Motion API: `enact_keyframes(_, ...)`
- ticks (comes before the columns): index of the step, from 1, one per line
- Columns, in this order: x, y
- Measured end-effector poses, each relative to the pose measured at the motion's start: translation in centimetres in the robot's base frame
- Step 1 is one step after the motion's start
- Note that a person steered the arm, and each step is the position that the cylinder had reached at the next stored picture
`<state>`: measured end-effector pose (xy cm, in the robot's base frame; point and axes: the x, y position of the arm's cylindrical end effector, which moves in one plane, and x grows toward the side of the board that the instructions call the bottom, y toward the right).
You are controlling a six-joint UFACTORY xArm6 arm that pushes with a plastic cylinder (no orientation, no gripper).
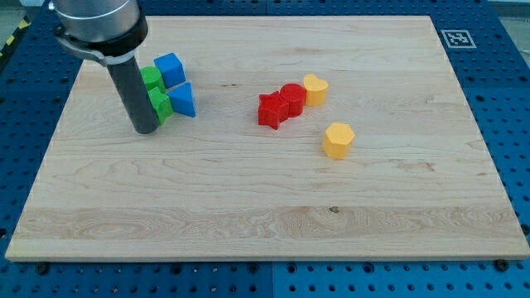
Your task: Slide the yellow hexagon to the red circle
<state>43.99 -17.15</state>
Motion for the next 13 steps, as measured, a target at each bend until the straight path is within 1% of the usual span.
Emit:
enact_keyframes(1, -1.0, 0.0)
enact_keyframes(2, -0.8, 0.0)
enact_keyframes(3, 3.0, 3.0)
enact_keyframes(4, 6.1, 9.3)
enact_keyframes(5, 7.9, 17.6)
enact_keyframes(6, 5.4, 20.3)
enact_keyframes(7, 4.9, 20.0)
enact_keyframes(8, 6.9, 21.4)
enact_keyframes(9, 8.7, 27.2)
enact_keyframes(10, 8.7, 30.3)
enact_keyframes(11, 8.5, 30.4)
enact_keyframes(12, 6.7, 30.1)
enact_keyframes(13, 5.4, 27.9)
